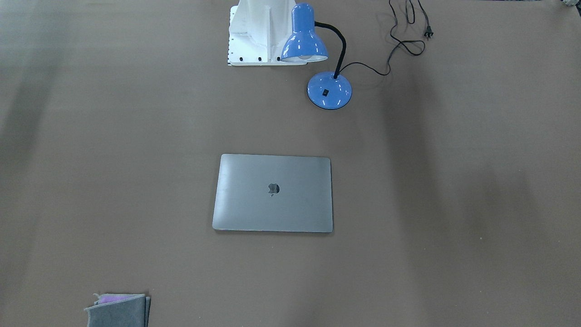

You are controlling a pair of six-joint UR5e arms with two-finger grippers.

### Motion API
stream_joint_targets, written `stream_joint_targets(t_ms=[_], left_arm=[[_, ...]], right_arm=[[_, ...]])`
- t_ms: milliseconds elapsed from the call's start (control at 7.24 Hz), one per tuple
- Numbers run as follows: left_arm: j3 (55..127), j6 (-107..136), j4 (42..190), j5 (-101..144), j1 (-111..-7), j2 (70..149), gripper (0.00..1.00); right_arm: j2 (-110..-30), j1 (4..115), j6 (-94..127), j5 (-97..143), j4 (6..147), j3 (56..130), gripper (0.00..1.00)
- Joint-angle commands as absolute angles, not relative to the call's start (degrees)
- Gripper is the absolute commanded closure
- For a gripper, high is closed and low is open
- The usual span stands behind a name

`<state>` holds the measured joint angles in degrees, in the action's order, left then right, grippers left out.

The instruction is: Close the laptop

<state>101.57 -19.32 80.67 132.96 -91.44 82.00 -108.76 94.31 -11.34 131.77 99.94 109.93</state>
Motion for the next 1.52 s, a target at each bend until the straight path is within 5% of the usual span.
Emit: stream_joint_targets(t_ms=[0,1382], left_arm=[[101.60,-19.07,80.68,132.98,-91.41,81.83,0.00],[102.57,-19.07,80.95,133.07,-91.41,83.23,0.00]], right_arm=[[-108.72,94.22,-11.34,132.18,99.93,109.95,0.00],[-108.63,94.31,-11.34,133.33,99.93,111.97,0.00]])
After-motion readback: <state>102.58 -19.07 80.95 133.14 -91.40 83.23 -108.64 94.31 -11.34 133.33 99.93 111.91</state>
